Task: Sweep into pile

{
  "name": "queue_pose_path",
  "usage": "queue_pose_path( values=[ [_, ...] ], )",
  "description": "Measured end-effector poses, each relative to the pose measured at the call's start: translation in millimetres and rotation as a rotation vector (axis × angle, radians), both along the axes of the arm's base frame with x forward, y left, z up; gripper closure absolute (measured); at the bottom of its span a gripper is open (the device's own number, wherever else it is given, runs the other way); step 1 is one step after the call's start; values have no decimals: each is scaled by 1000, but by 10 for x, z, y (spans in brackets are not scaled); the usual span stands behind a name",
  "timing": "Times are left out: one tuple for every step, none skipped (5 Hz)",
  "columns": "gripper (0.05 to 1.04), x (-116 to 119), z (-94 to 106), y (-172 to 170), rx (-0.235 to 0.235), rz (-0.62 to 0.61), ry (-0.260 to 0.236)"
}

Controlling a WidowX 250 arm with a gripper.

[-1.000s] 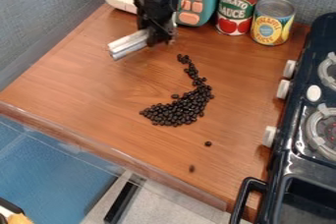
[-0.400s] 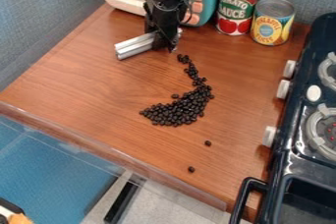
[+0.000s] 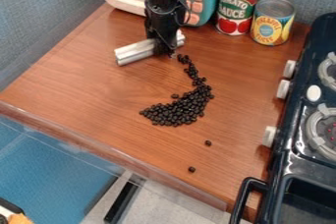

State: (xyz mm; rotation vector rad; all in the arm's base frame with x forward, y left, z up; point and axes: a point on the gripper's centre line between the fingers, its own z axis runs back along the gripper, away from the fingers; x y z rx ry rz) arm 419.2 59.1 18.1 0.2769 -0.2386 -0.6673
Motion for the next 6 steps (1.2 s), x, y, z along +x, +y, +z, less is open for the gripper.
queue_pose_path(
  values=[
    [698,-44,-2,-39,-17,-21,0],
    [698,-55,-6,-44,-19,-14,6],
    [698,-51,-12,-49,-16,-19,0],
    [698,-65,-14,-87,-7,-19,-3],
    [698,-94,-21,-128,-3,-28,-9],
    [698,-129,-29,-183,-3,-35,-9]
  ],
)
